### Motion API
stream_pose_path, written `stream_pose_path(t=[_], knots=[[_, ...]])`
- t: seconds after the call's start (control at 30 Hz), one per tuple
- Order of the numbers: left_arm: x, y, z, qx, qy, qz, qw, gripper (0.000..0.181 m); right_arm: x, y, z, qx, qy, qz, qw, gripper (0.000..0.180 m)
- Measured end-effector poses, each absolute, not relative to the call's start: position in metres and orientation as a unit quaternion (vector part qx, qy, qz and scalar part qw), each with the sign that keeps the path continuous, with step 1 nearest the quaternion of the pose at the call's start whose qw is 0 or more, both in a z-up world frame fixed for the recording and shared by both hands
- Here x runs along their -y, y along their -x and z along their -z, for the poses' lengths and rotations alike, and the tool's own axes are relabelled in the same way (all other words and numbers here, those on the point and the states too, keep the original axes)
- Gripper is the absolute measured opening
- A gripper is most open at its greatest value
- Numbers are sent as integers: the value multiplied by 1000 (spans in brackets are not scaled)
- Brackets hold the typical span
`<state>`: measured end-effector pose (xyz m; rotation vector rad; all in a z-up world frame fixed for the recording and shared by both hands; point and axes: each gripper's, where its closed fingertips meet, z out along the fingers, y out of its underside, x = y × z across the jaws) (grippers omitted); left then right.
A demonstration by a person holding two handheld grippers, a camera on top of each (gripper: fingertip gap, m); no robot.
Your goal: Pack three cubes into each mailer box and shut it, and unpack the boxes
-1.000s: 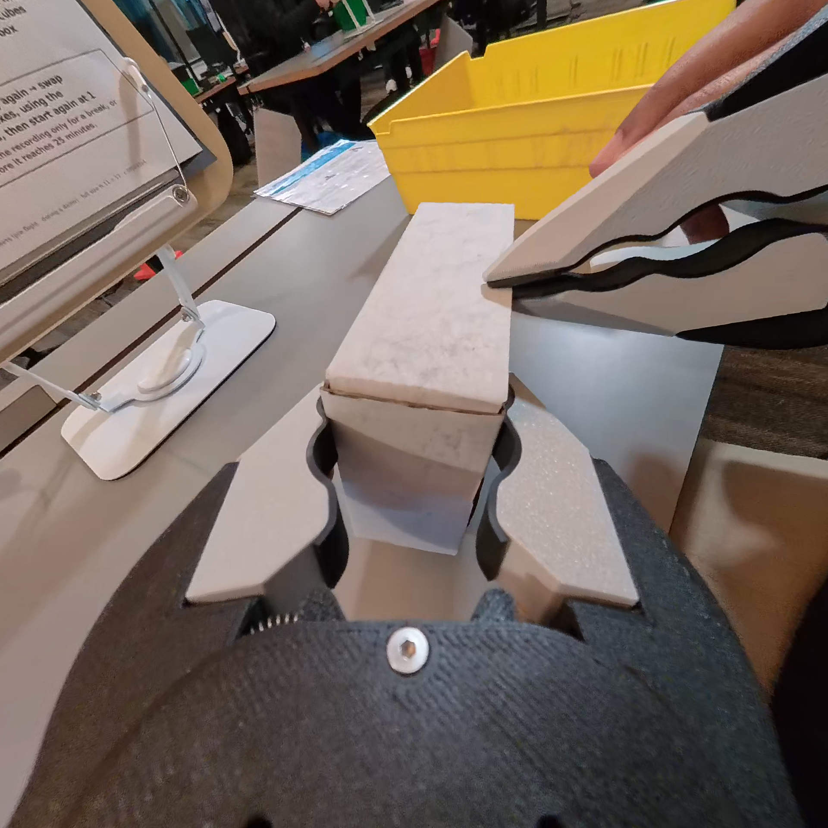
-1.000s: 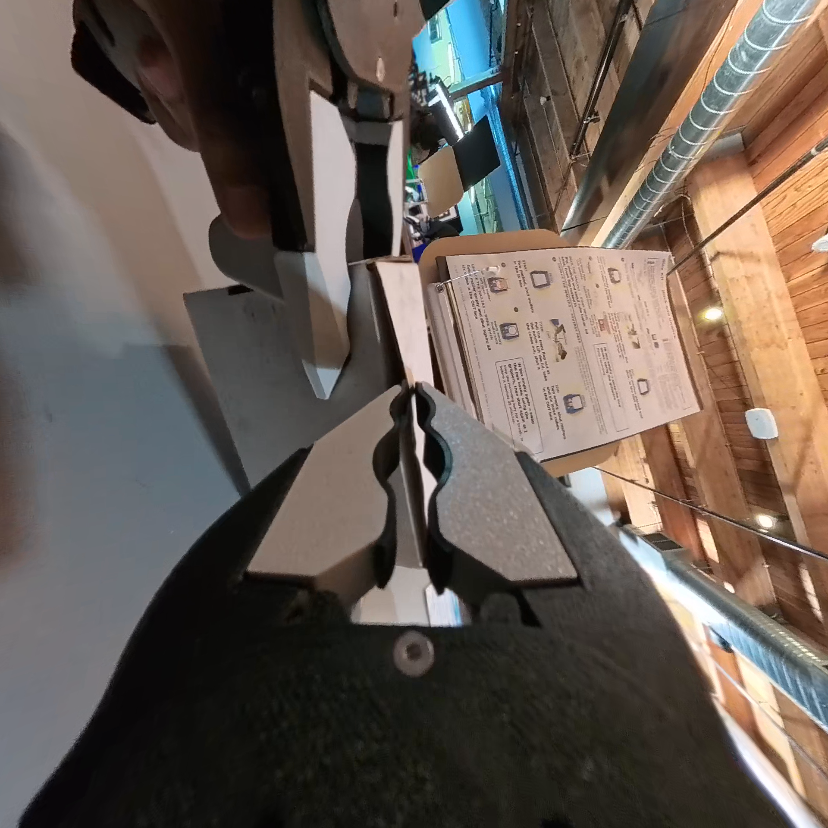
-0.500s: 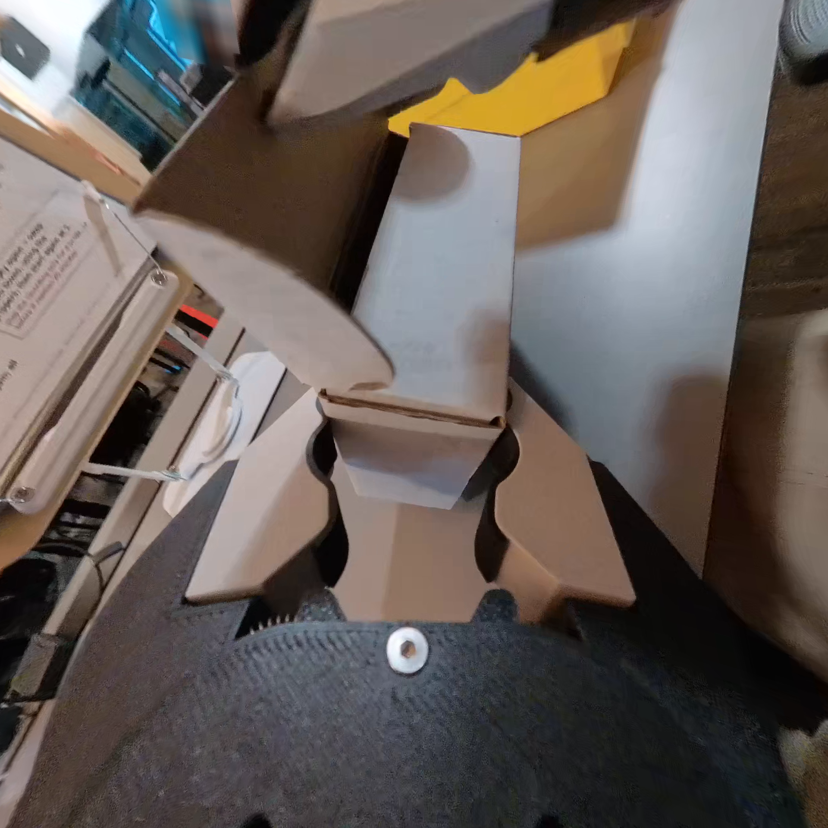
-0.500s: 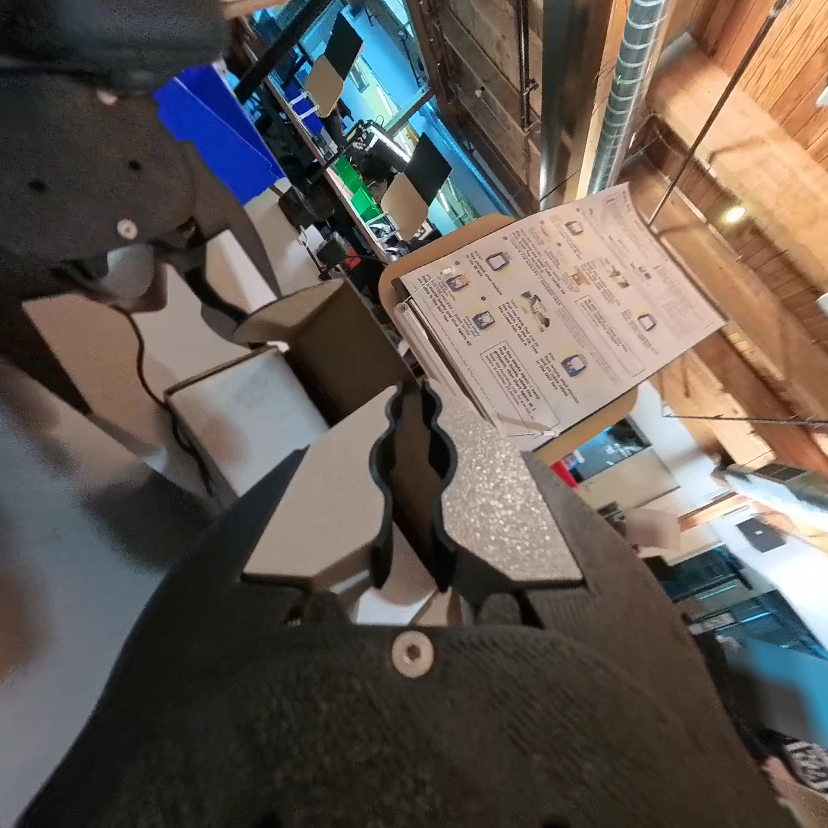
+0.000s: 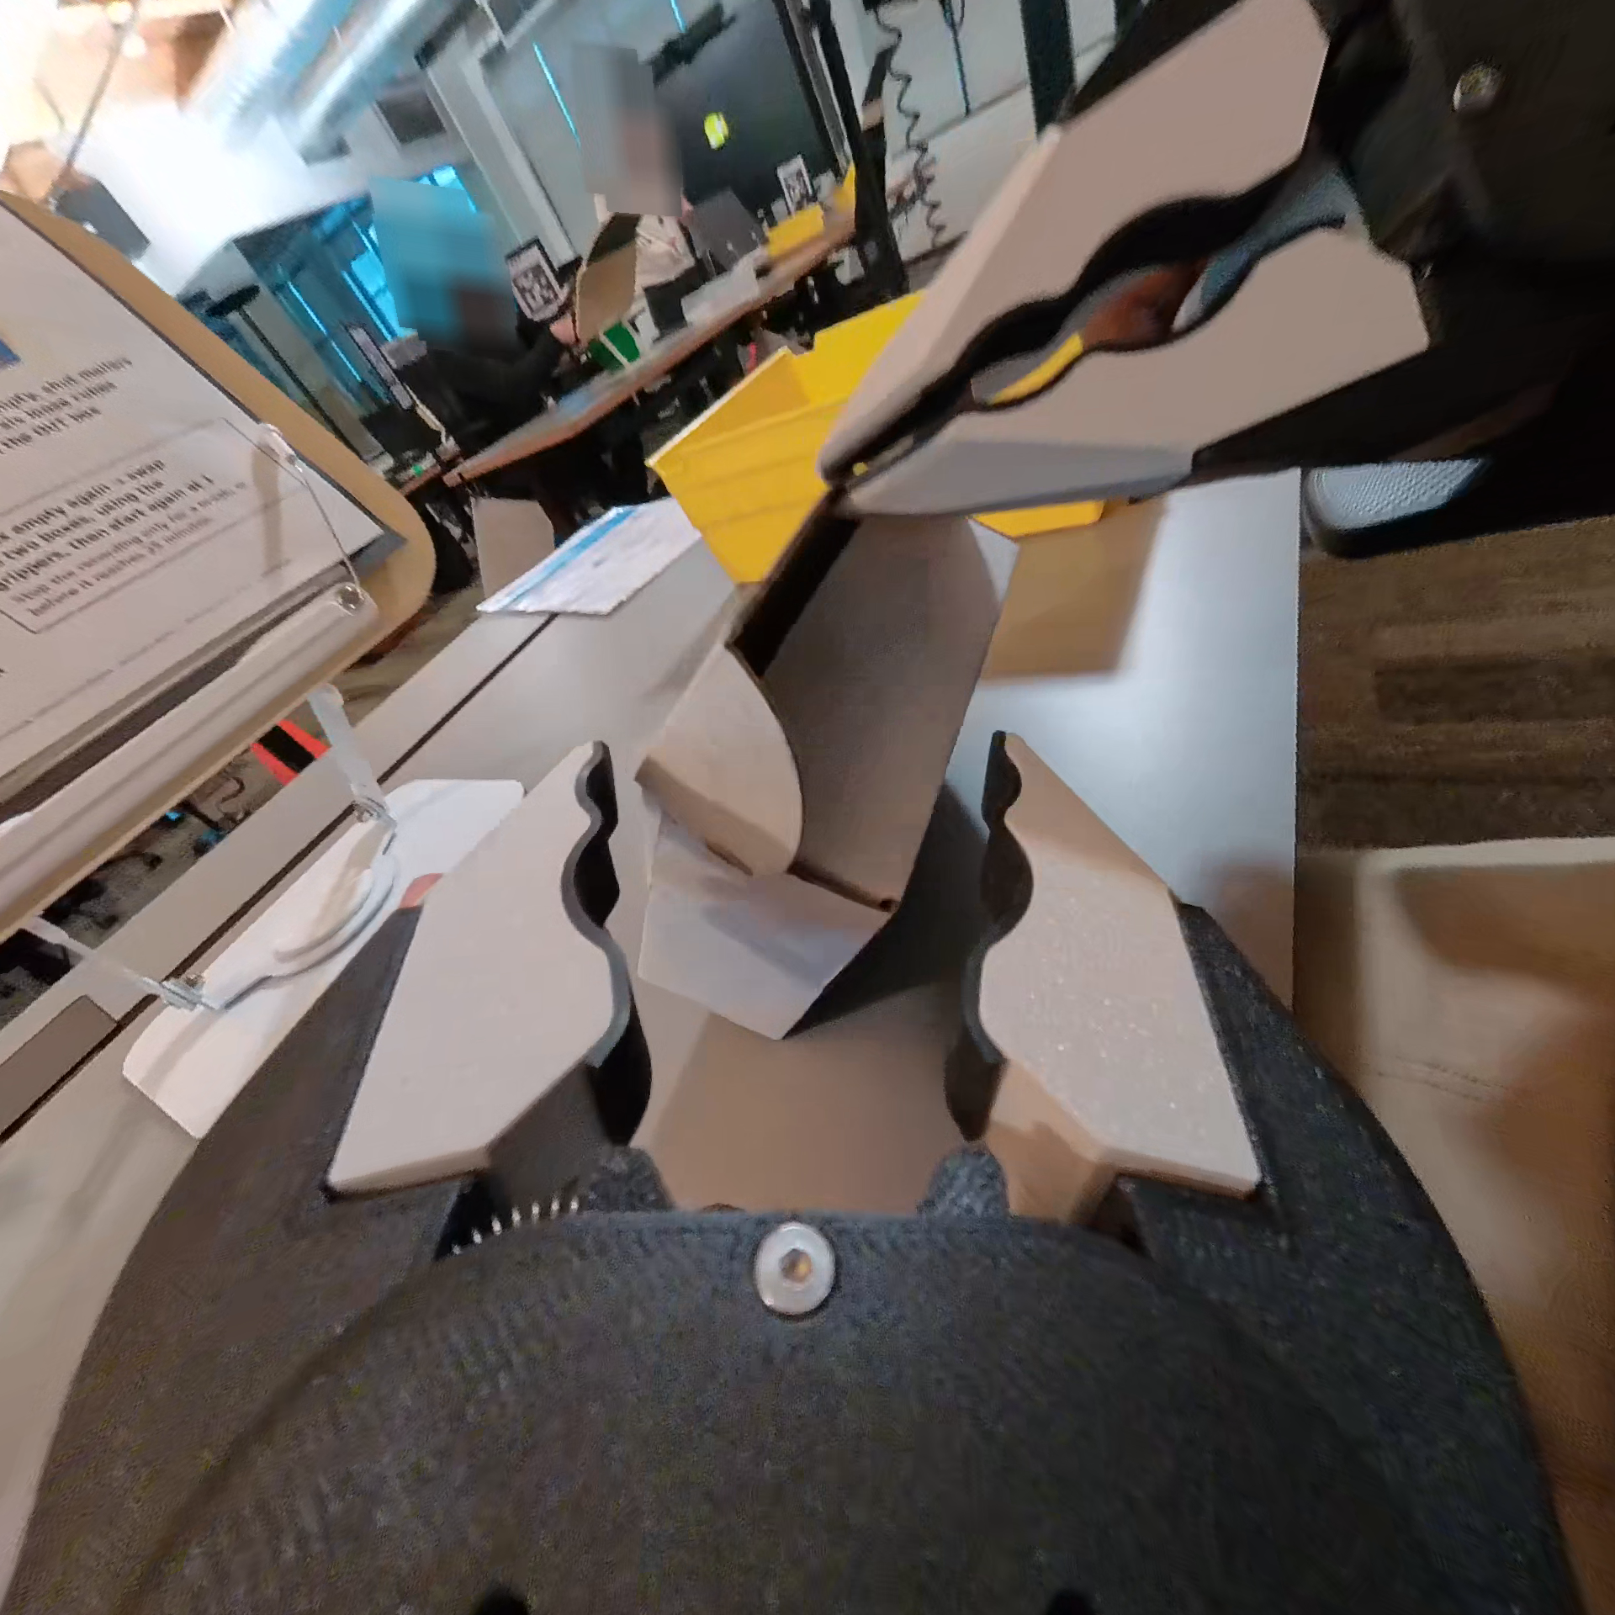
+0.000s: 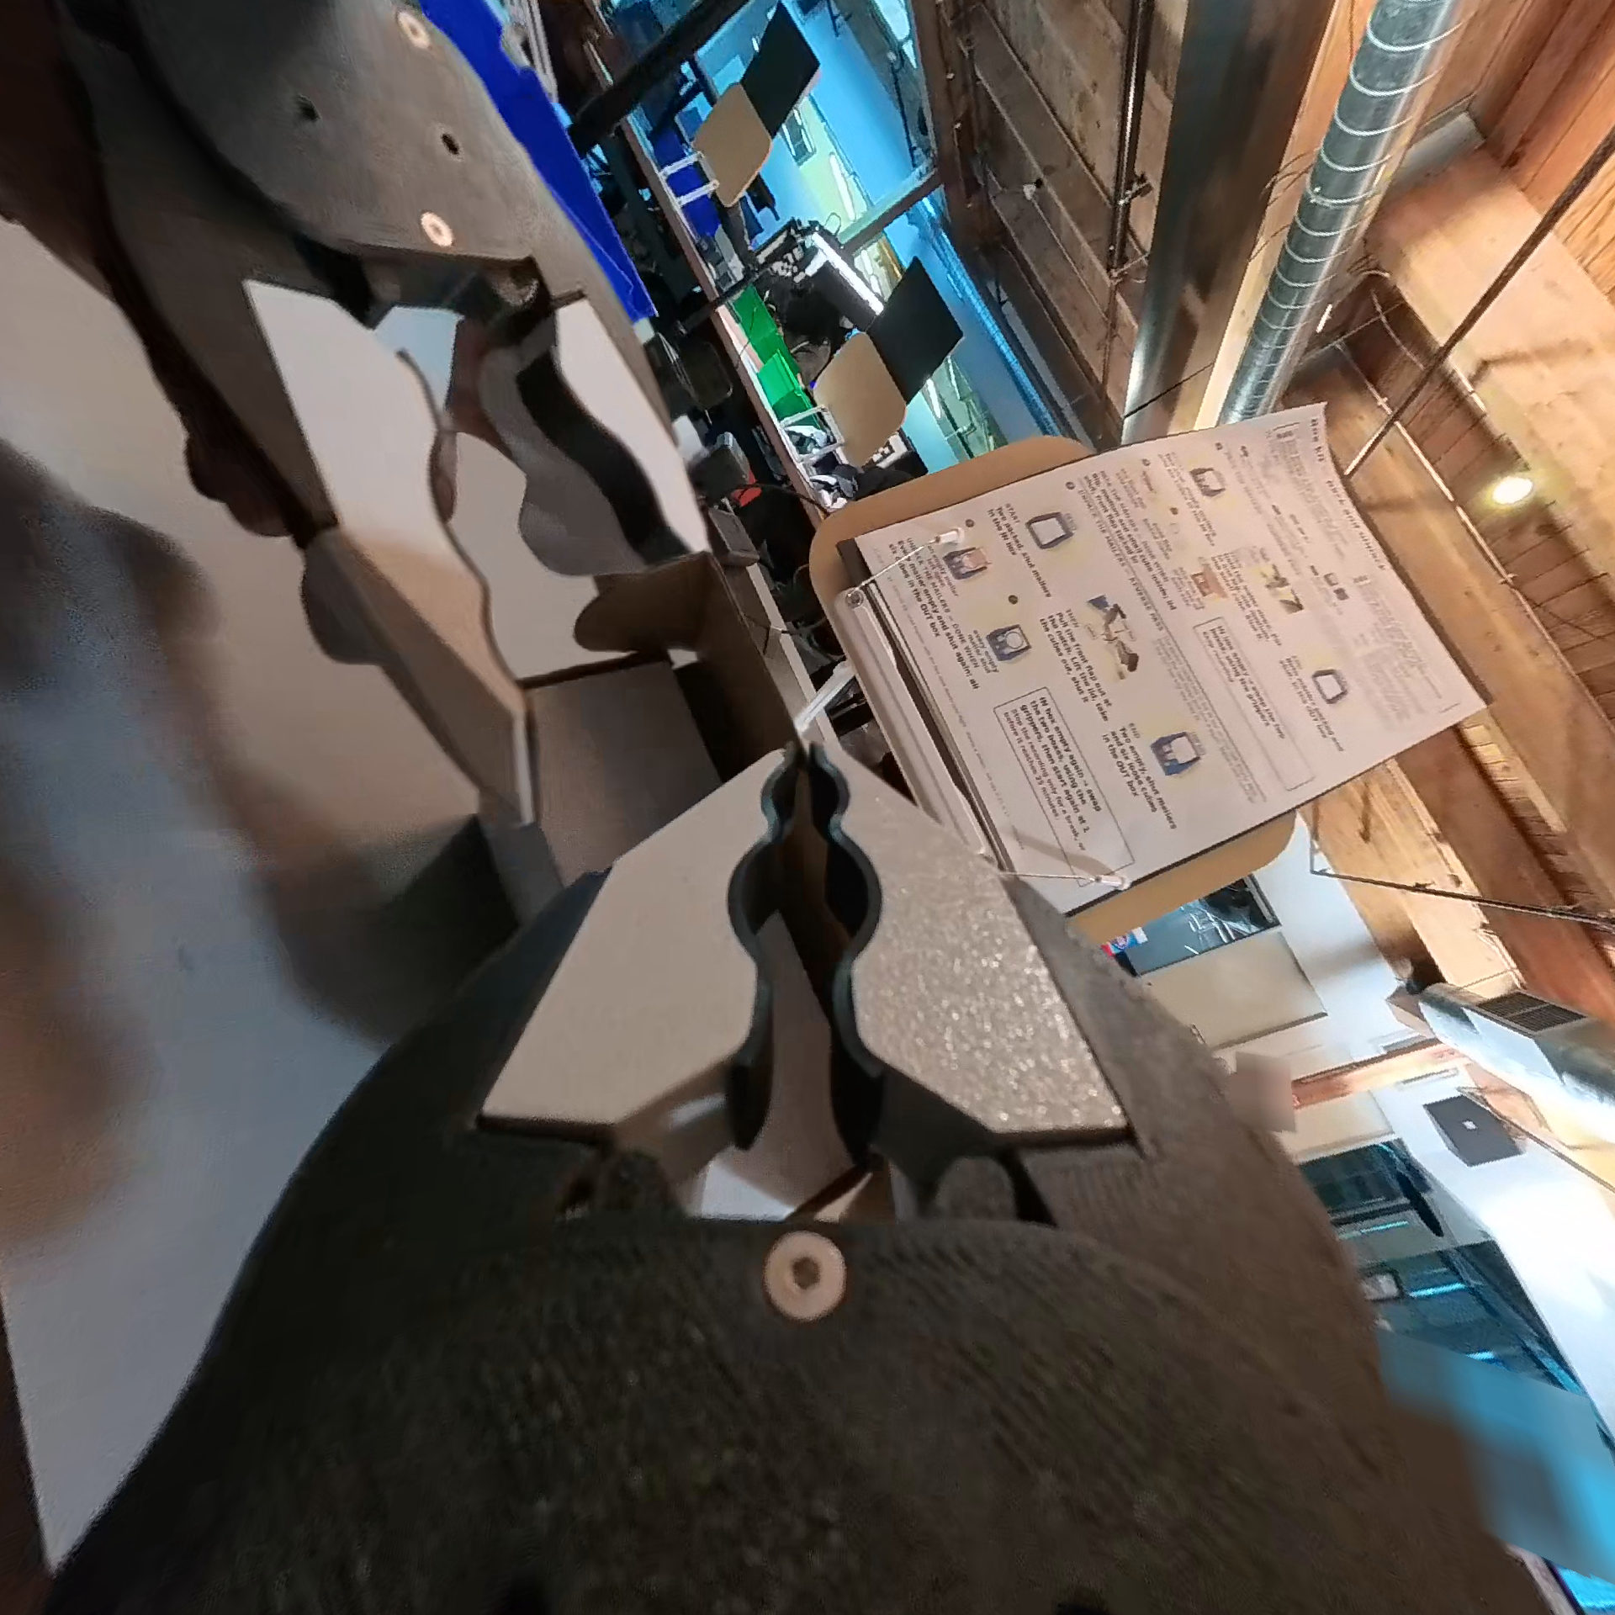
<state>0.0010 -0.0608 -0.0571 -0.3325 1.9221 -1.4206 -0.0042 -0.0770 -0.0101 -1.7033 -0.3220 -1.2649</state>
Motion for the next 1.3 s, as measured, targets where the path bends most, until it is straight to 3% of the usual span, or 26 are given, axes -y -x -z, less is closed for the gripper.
stream_pose_path(t=[0.1, 0.4, 0.67, 0.93, 1.1, 1.3], knots=[[58, 0, 45, -725, 133, 572, 360, 73, 75, 7, 13, 139, 700, 506, 483, 0], [52, -4, 32, -690, 104, 532, 480, 13, 71, 11, 21, 159, 705, 502, 475, 0], [52, -9, 35, -693, 66, 442, 566, 6, 71, 10, 21, 155, 699, 507, 480, 2], [42, -16, 27, -690, 107, 456, 552, 5, 66, 13, 32, 121, 726, 421, 531, 10], [42, -16, 17, -696, 126, 469, 528, 4, 78, -29, 45, -23, 755, 359, 547, 34], [34, -23, 13, -709, 163, 459, 510, 4, 79, -36, 75, -70, 803, 281, 521, 36]])
